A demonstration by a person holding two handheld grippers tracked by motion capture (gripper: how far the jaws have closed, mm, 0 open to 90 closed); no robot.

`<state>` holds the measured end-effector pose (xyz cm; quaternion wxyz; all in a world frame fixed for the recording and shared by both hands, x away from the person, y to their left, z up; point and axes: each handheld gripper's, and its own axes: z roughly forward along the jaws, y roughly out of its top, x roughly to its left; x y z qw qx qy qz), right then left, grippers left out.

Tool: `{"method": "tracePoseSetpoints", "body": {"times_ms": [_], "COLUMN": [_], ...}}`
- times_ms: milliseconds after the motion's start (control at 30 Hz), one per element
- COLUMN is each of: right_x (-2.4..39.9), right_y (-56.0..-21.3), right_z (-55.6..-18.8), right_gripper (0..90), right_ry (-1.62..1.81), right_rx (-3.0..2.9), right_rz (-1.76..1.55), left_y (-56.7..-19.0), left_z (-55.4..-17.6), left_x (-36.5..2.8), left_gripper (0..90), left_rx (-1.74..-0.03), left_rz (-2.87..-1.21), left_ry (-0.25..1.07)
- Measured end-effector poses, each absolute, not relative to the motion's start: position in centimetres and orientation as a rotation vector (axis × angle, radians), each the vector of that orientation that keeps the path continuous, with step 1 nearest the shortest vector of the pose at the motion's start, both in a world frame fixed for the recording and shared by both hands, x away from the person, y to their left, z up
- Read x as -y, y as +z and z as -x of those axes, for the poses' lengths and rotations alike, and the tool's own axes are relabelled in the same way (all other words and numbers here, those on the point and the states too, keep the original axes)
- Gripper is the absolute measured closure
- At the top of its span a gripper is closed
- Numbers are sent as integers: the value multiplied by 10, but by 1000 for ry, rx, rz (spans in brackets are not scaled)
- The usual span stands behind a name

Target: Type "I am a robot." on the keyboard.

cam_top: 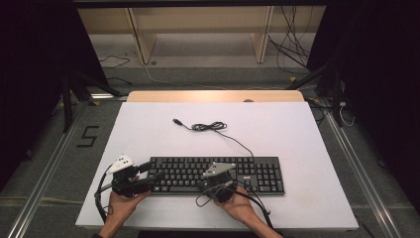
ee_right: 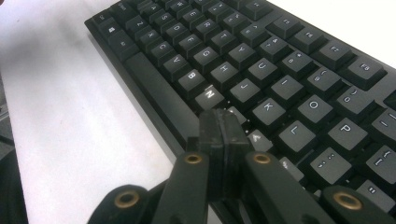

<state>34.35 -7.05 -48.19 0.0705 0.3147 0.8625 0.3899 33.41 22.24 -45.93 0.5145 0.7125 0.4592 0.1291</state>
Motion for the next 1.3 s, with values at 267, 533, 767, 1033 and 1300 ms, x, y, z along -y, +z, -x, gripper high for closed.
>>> {"method": "tracePoseSetpoints", "body": {"times_ms": [267,533,767,1033,1300], "right_x": [82,105,118,132,142], "right_y": [-471,-455,-444,-436,-433], "right_z": [-344,-343,-342,-337,-331], "right_gripper": [841,506,380,311,288], "right_ry": [1300,1403,1459,1514,1542], "right_rx": [-2536,-2447,-2376,-2316,-2286], "right_rz": [-992,-1050,-1052,-1056,-1052], "left_y": [-460,-460,-460,-461,-461], "left_z": [-335,-335,-336,-337,-339], "left_x": [-224,-224,-224,-224,-224], "left_gripper": [291,291,291,291,298], "left_rx": [-1109,-1112,-1116,-1121,-1134], "left_rz": [-1712,-1710,-1711,-1718,-1720], "left_ry": [310,311,309,303,296]}}
